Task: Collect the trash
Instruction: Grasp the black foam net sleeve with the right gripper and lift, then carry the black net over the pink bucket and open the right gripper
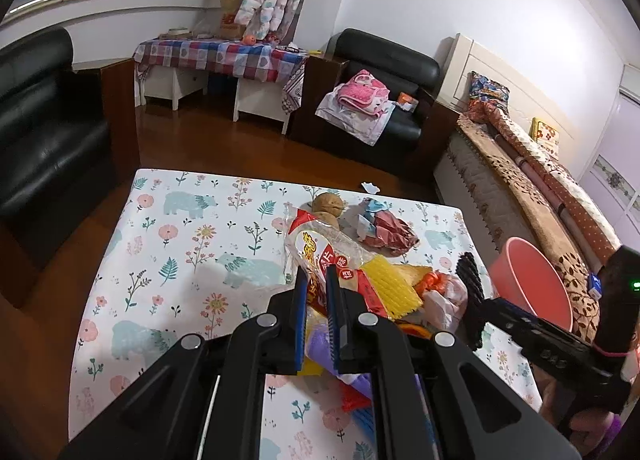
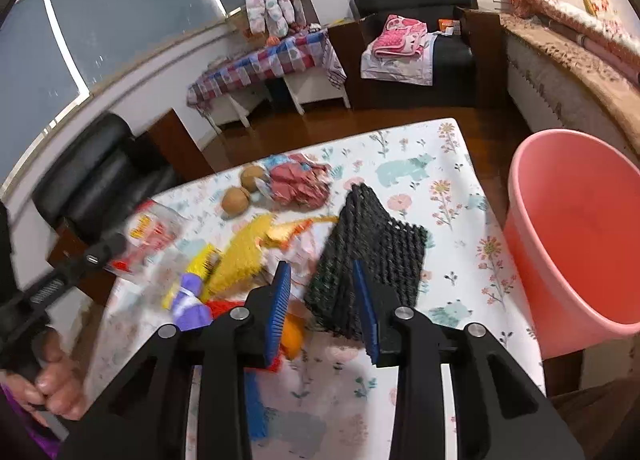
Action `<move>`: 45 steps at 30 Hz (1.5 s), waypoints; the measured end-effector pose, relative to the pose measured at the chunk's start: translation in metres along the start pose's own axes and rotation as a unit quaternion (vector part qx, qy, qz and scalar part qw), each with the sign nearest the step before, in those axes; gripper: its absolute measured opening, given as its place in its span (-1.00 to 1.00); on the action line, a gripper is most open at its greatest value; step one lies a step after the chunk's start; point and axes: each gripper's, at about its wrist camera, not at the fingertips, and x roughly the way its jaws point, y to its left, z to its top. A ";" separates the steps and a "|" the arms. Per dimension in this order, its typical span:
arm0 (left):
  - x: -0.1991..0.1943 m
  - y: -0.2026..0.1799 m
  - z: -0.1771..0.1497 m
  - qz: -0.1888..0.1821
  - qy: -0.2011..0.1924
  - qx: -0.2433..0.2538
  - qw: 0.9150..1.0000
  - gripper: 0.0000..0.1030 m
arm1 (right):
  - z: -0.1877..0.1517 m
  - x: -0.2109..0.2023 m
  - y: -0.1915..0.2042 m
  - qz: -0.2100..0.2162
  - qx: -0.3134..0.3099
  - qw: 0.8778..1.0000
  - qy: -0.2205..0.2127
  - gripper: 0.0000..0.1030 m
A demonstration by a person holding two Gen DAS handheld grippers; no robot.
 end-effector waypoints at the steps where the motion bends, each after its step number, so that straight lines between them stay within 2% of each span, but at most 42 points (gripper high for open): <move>1: -0.002 -0.001 -0.001 -0.001 -0.001 0.001 1.000 -0.84 | -0.003 0.001 -0.001 -0.008 -0.002 1.000 -0.002 -0.36; 2: -0.004 -0.001 -0.002 -0.002 -0.002 0.001 1.000 -0.84 | -0.004 0.002 -0.001 -0.015 -0.005 1.000 -0.001 -0.37; 4: -0.008 -0.002 -0.005 -0.005 -0.004 0.002 1.000 -0.85 | -0.007 0.001 -0.003 -0.022 -0.010 1.000 0.002 -0.86; 8: -0.019 -0.007 -0.008 -0.014 -0.013 0.010 1.000 -0.85 | -0.009 -0.013 -0.005 -0.017 -0.007 1.000 -0.006 -0.89; 18: -0.041 -0.029 -0.008 -0.027 -0.030 0.033 0.999 -0.84 | -0.003 -0.078 -0.001 0.014 -0.017 0.997 -0.079 -0.92; 23: -0.044 -0.053 -0.003 -0.036 -0.032 0.052 0.997 -0.84 | 0.003 -0.099 -0.011 0.014 -0.010 0.994 -0.110 -0.92; 27: -0.041 -0.080 0.002 -0.051 -0.033 0.072 0.996 -0.84 | 0.006 -0.111 -0.034 0.001 0.012 0.992 -0.124 -0.92; 34: -0.027 -0.141 0.005 -0.089 -0.029 0.114 0.989 -0.84 | 0.006 -0.118 -0.080 -0.034 0.056 0.990 -0.126 -0.92; 39: -0.009 -0.181 0.005 -0.116 -0.021 0.131 0.984 -0.84 | 0.004 -0.124 -0.113 -0.061 0.075 0.987 -0.131 -0.92; 45: 0.019 -0.225 0.000 -0.145 -0.003 0.145 0.979 -0.84 | 0.005 -0.117 -0.146 -0.075 0.083 0.985 -0.129 -0.92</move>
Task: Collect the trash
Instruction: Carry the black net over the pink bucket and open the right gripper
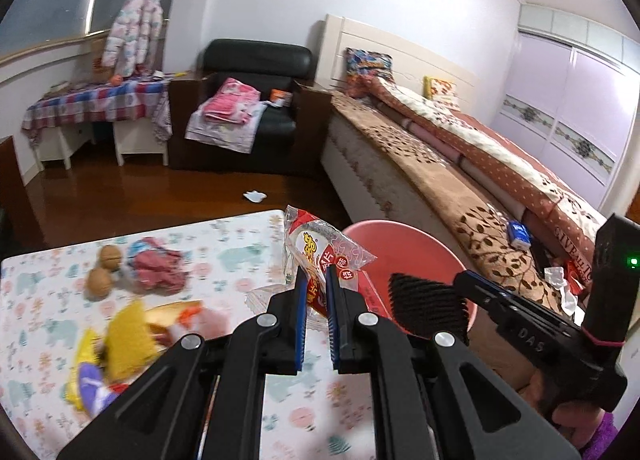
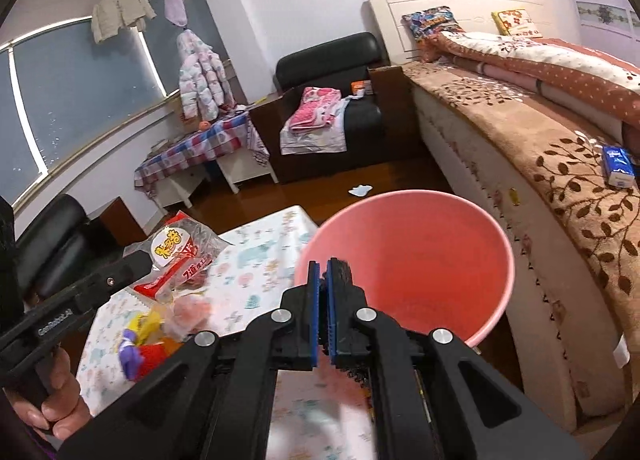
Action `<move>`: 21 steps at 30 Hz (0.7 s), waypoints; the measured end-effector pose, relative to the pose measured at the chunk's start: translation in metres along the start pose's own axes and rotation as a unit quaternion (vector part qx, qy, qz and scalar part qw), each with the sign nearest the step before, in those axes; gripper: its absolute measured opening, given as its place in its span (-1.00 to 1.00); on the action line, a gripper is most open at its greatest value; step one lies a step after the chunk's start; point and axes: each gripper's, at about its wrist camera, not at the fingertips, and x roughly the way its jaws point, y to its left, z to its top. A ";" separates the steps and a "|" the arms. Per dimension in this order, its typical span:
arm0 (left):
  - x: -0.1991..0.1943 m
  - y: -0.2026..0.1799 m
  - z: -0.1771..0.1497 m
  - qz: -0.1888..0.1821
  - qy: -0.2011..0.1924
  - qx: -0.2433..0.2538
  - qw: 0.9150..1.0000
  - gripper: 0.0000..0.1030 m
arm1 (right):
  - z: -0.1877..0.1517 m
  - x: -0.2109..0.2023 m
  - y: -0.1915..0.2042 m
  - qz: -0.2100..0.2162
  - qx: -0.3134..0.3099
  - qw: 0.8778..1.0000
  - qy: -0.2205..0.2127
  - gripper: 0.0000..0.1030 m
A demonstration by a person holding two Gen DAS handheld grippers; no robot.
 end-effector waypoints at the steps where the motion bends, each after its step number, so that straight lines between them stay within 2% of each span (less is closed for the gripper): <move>1: 0.005 -0.004 0.000 -0.001 0.002 0.002 1.000 -0.84 | 0.000 0.001 -0.007 0.010 0.009 1.000 0.004 -0.92; 3: 0.011 -0.006 -0.001 -0.007 0.007 0.001 1.000 -0.84 | -0.001 0.002 -0.019 0.032 0.032 0.999 0.011 -0.92; 5: 0.018 -0.006 -0.002 -0.007 0.013 0.000 1.000 -0.84 | -0.006 0.002 -0.022 0.033 0.030 0.999 0.010 -0.92; 9: 0.030 -0.003 -0.004 -0.008 0.028 0.000 1.000 -0.84 | -0.009 0.015 -0.028 0.020 0.024 0.999 0.026 -0.92; 15: 0.045 -0.010 0.000 -0.018 0.036 0.009 0.999 -0.84 | -0.007 0.022 -0.023 0.002 0.010 1.000 0.025 -0.92; 21: 0.055 -0.029 0.006 -0.046 0.036 0.024 0.998 -0.84 | -0.008 0.022 -0.027 -0.032 0.012 0.999 0.036 -0.92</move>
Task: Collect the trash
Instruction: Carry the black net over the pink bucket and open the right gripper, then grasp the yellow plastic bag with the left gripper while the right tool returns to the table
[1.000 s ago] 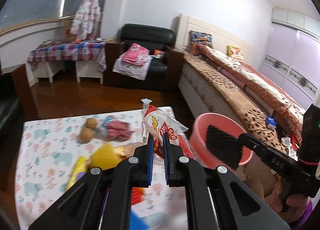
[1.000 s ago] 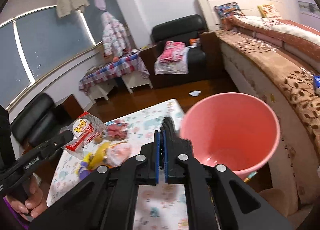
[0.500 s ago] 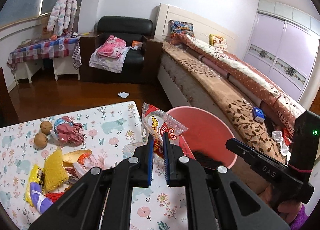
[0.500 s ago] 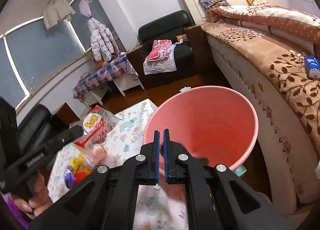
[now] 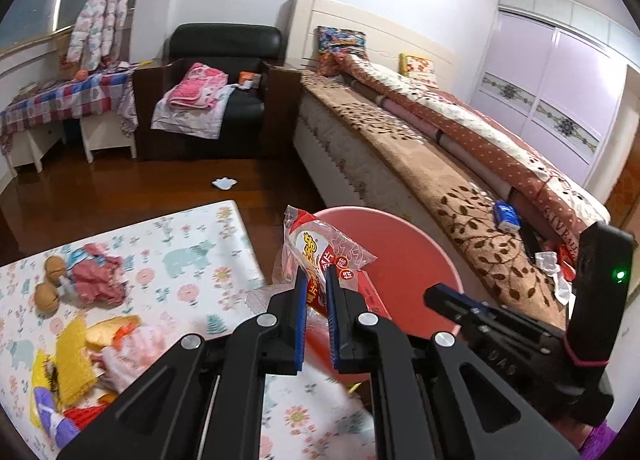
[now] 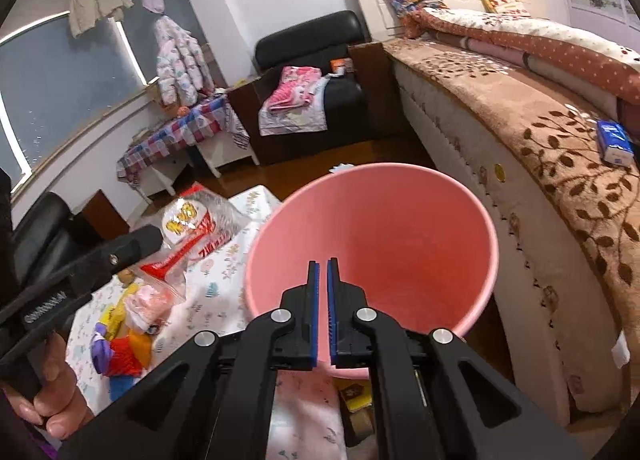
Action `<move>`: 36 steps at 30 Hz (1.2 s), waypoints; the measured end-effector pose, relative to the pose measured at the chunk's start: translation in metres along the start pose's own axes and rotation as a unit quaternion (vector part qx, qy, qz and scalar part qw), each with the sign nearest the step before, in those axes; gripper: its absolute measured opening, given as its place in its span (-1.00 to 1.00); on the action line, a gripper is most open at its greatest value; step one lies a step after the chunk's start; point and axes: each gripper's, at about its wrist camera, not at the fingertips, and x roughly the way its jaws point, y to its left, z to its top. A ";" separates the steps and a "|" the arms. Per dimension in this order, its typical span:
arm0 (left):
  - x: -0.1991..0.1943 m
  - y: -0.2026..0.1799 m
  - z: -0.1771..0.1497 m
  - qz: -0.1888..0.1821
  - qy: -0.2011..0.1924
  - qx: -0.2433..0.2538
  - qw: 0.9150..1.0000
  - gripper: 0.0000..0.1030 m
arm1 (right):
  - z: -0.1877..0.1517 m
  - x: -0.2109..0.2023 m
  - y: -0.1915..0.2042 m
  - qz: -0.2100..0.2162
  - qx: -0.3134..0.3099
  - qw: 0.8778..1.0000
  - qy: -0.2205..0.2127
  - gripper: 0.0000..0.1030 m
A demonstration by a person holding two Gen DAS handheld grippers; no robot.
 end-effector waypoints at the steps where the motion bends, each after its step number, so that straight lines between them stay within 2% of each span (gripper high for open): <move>1: 0.004 -0.004 0.001 -0.006 0.001 0.004 1.000 -0.84 | 0.000 0.000 -0.001 -0.003 0.001 1.000 0.002 -0.92; 9: 0.040 -0.030 0.000 -0.023 0.032 0.019 0.999 -0.83 | -0.007 -0.006 -0.014 -0.026 0.001 1.000 0.005 -0.90; 11: 0.048 -0.033 -0.002 -0.024 0.039 0.017 0.999 -0.79 | -0.007 -0.007 -0.018 -0.029 0.002 1.000 0.004 -0.73; 12: 0.052 -0.034 -0.003 -0.023 0.039 0.018 0.999 -0.74 | -0.008 -0.008 -0.021 -0.028 0.005 1.000 0.003 -0.54; 13: 0.054 -0.036 -0.003 -0.021 0.041 0.020 0.999 -0.49 | -0.009 -0.010 -0.022 -0.027 0.008 1.000 0.001 -0.44; 14: 0.056 -0.037 -0.005 -0.018 0.043 0.021 0.999 -0.22 | -0.010 -0.011 -0.024 -0.025 0.009 1.000 -0.002 -0.43; 15: 0.057 -0.037 -0.005 -0.015 0.044 0.020 0.999 -0.16 | -0.010 -0.012 -0.024 -0.026 0.009 1.000 -0.003 -0.42; 20: 0.048 -0.038 -0.003 -0.008 0.033 0.021 0.999 -0.15 | -0.010 -0.013 -0.025 -0.020 0.006 1.000 -0.004 -0.42; 25: 0.024 -0.029 -0.001 0.006 0.012 0.019 1.000 -0.15 | -0.010 -0.015 -0.015 -0.010 0.002 1.000 -0.011 -0.41; 31: -0.015 -0.004 -0.003 0.045 -0.008 0.010 0.999 -0.15 | -0.010 -0.018 0.009 0.009 -0.022 1.000 -0.016 -0.40; 36: -0.050 0.034 -0.011 0.086 -0.019 -0.016 0.996 -0.15 | -0.013 -0.018 0.037 0.034 -0.041 0.999 -0.008 -0.40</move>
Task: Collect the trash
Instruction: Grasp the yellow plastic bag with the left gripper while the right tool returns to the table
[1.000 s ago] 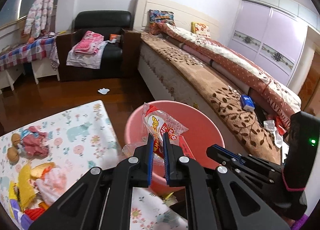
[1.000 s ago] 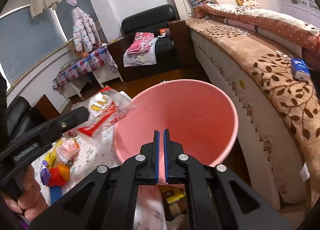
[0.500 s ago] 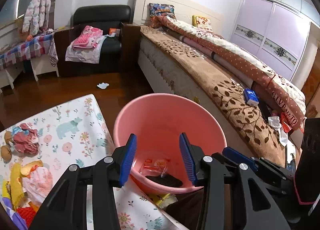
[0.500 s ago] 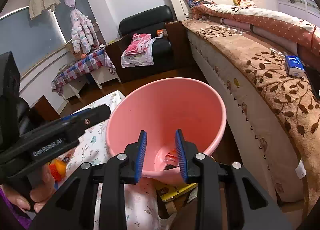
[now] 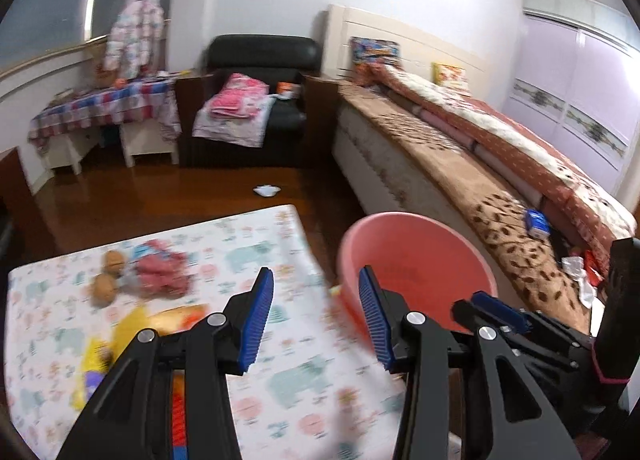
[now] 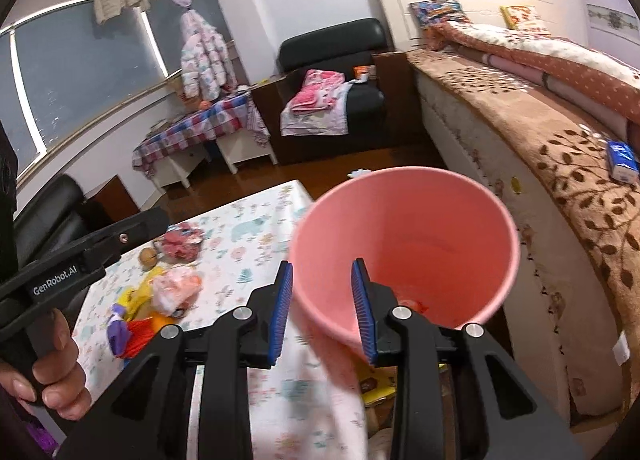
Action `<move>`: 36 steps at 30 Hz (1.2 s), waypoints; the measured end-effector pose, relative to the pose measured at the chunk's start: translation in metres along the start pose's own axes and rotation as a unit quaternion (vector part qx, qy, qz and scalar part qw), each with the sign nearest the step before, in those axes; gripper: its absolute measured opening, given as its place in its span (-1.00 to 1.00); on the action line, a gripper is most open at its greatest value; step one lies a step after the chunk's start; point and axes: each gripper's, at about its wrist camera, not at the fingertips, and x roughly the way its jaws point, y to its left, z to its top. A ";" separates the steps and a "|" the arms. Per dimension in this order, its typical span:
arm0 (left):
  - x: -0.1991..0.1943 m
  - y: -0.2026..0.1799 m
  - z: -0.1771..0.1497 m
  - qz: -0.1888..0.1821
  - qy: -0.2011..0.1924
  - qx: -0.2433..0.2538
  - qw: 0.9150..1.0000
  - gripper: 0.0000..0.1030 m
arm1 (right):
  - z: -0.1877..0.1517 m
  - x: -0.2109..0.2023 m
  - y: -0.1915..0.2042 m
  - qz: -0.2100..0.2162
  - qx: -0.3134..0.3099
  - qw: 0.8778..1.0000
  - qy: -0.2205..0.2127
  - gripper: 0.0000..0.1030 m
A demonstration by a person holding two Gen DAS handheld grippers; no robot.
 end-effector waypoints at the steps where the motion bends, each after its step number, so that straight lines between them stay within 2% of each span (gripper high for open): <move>1: -0.006 0.010 -0.002 0.012 0.000 -0.006 1.000 -0.15 | -0.001 0.001 0.005 0.005 -0.003 1.000 0.003 -0.40; 9: -0.043 0.096 -0.028 0.098 0.002 -0.049 0.994 -0.15 | -0.006 0.012 0.056 0.048 -0.050 0.997 0.032 -0.40; 16: -0.067 0.174 -0.053 0.166 0.004 -0.093 0.982 -0.22 | -0.008 0.027 0.092 0.077 -0.078 0.993 0.054 -0.40; 19: -0.068 0.196 -0.063 0.179 0.016 -0.110 0.978 -0.23 | -0.009 0.037 0.105 0.087 -0.083 0.991 0.067 -0.40; 24: -0.057 0.214 -0.080 0.173 0.040 -0.130 0.976 -0.23 | -0.010 0.051 0.121 0.092 -0.087 0.988 0.082 -0.40; 27: -0.038 0.219 -0.085 0.168 0.057 -0.135 0.975 -0.23 | -0.009 0.057 0.129 0.092 -0.095 0.987 0.088 -0.40; 30: -0.023 0.219 -0.089 0.159 0.071 -0.131 0.976 -0.23 | -0.006 0.059 0.137 0.093 -0.100 0.987 0.088 -0.40; 36: -0.012 0.207 -0.104 0.121 0.092 -0.118 0.981 -0.23 | -0.014 0.059 0.154 0.126 -0.113 0.980 0.103 -0.40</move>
